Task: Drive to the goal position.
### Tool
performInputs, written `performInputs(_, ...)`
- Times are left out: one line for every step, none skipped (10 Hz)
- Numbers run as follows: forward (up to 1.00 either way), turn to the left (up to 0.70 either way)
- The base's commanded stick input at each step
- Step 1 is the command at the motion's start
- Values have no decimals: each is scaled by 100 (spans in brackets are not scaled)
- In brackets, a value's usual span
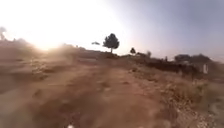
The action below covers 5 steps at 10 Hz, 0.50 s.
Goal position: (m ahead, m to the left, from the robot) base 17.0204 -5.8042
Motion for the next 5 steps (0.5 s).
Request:
performInputs(70,0)
performInputs(70,0)
performInputs(70,0)
performInputs(70,0)
performInputs(70,0)
